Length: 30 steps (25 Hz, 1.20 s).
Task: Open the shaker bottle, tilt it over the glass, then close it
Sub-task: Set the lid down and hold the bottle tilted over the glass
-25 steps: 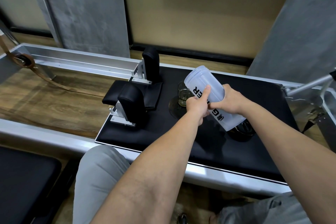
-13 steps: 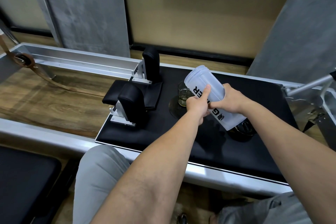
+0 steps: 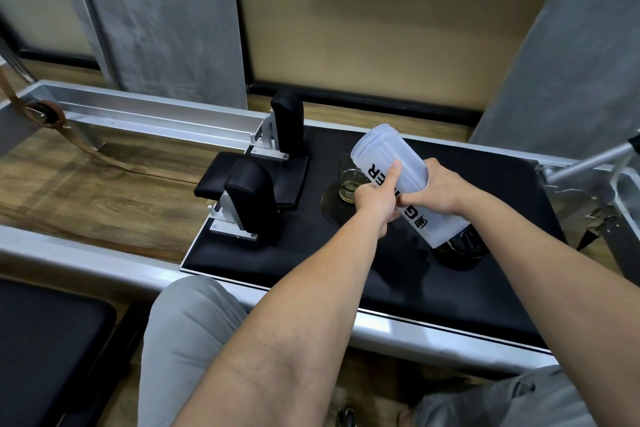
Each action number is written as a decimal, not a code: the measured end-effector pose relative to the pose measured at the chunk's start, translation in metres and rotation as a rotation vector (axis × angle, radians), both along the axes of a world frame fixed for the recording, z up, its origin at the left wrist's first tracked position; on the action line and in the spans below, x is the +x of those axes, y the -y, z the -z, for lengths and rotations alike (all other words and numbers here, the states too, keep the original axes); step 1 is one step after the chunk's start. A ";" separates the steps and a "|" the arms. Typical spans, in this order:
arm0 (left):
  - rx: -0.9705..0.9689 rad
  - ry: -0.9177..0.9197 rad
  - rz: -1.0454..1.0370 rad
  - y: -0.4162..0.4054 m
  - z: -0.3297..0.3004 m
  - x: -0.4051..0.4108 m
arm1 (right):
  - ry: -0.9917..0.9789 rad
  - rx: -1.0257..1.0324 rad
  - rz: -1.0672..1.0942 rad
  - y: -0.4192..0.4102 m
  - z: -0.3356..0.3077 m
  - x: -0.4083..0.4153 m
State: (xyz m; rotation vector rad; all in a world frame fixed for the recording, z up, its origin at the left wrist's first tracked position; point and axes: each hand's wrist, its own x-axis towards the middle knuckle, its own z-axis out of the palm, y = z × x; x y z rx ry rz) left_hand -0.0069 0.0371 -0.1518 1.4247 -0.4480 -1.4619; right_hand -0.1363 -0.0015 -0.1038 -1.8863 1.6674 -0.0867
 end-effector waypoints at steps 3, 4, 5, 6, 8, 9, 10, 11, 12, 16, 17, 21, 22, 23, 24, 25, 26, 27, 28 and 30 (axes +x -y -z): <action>0.004 0.007 0.000 0.001 0.001 0.000 | -0.003 0.000 0.000 0.000 0.000 0.000; 0.004 0.003 -0.001 0.001 0.001 0.000 | -0.006 0.000 -0.002 0.000 0.000 0.000; 0.003 -0.003 -0.002 0.001 0.001 0.000 | -0.009 0.000 -0.003 0.000 -0.001 0.000; 0.002 -0.008 -0.001 0.001 0.001 0.000 | -0.011 0.000 -0.005 0.000 -0.001 0.001; 0.004 -0.009 0.003 0.001 0.001 0.000 | -0.016 0.001 -0.006 0.000 -0.002 0.001; 0.006 -0.006 0.004 0.001 0.001 -0.001 | -0.017 0.000 -0.005 0.000 -0.002 0.001; 0.007 -0.003 0.005 0.002 0.002 -0.001 | -0.018 -0.001 -0.005 0.000 -0.002 0.001; 0.007 -0.003 0.007 0.002 0.002 -0.001 | -0.018 -0.002 -0.004 0.000 -0.003 0.001; 0.004 -0.004 0.006 0.003 0.003 -0.002 | -0.017 -0.002 -0.003 0.000 -0.003 0.001; -0.003 -0.015 0.007 0.004 0.004 -0.002 | -0.012 0.000 0.000 -0.001 -0.004 0.000; -0.002 -0.016 0.008 0.004 0.004 -0.002 | -0.014 0.002 0.000 -0.001 -0.004 0.000; 0.000 -0.020 0.012 0.003 0.003 -0.003 | -0.023 0.005 0.000 -0.001 -0.005 0.000; 0.001 -0.019 0.011 0.004 0.004 -0.003 | -0.025 0.004 -0.002 -0.001 -0.005 0.000; 0.004 -0.016 0.009 0.003 0.004 -0.003 | -0.026 0.004 -0.004 -0.001 -0.005 0.000; 0.006 -0.014 0.007 0.003 0.004 -0.002 | -0.026 0.004 -0.004 -0.001 -0.005 0.000; 0.008 -0.015 0.007 0.003 0.003 -0.002 | -0.024 0.005 -0.003 -0.001 -0.005 0.000; 0.009 -0.018 0.006 0.003 0.003 -0.002 | -0.022 0.006 -0.002 0.000 -0.005 0.000; 0.009 -0.021 0.004 0.003 0.003 -0.002 | -0.020 0.007 -0.001 0.000 -0.004 0.000; 0.007 -0.021 0.001 0.003 0.003 -0.002 | -0.021 0.008 -0.001 0.000 -0.004 0.000; 0.005 -0.025 -0.001 0.002 0.002 -0.001 | -0.023 0.010 -0.005 0.000 -0.005 0.000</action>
